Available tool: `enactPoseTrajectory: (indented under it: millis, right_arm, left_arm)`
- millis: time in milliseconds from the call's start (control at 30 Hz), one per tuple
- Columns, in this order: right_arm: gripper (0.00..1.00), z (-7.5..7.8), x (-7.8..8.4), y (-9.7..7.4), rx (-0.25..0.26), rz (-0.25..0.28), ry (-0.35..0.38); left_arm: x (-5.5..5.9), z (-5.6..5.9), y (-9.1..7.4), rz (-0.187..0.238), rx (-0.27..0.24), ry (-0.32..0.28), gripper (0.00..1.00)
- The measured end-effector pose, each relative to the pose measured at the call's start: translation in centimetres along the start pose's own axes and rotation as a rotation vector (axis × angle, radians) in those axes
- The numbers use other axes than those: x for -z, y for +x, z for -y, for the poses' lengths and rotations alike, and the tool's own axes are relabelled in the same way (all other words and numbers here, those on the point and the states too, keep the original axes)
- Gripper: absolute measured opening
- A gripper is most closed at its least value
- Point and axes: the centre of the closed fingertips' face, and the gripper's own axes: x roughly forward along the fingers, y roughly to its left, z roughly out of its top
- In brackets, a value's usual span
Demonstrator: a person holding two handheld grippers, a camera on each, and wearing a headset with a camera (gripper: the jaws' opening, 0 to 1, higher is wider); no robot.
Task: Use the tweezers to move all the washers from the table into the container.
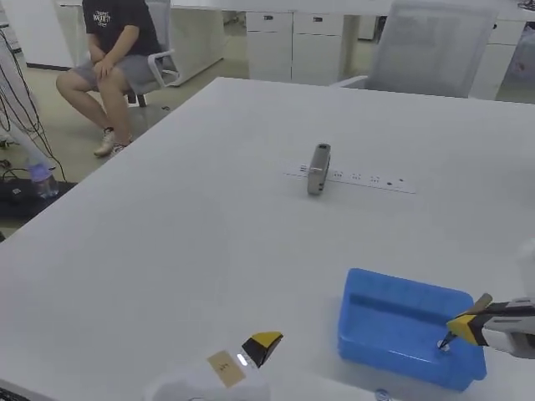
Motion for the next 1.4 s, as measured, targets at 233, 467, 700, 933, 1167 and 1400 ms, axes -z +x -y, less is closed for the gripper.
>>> enactPoseTrajectory:
  millis: [233,467,700,933,1167,1400]
  right_arm:
    - [0.03,0.3,0.2,0.1,0.010,-0.018,-0.027]
    - [0.03,0.0,0.0,-0.3,0.007,-0.010,-0.041]
    - [0.03,-2.0,-1.7,-2.3,-0.001,0.045,-0.068]
    - [0.02,-4.5,-2.7,-3.7,-0.046,0.085,-0.128]
    - [0.02,-8.0,-3.2,-3.9,-0.123,0.097,-0.190]
    - [0.02,-10.1,-1.2,-1.4,-0.200,0.047,-0.222]
  left_arm:
    - [0.1,-0.1,0.0,-0.004,-0.006,-0.004,0.85]
    - [0.2,-0.1,0.0,-0.007,-0.003,0.000,0.84]
    - [0.2,0.0,0.1,-0.010,0.001,-0.002,0.84]
    - [0.4,0.1,0.1,-0.023,0.008,0.003,0.83]
    - [0.6,0.2,0.1,-0.032,0.010,0.009,0.82]
    - [0.5,0.1,0.1,-0.033,0.005,0.023,0.82]
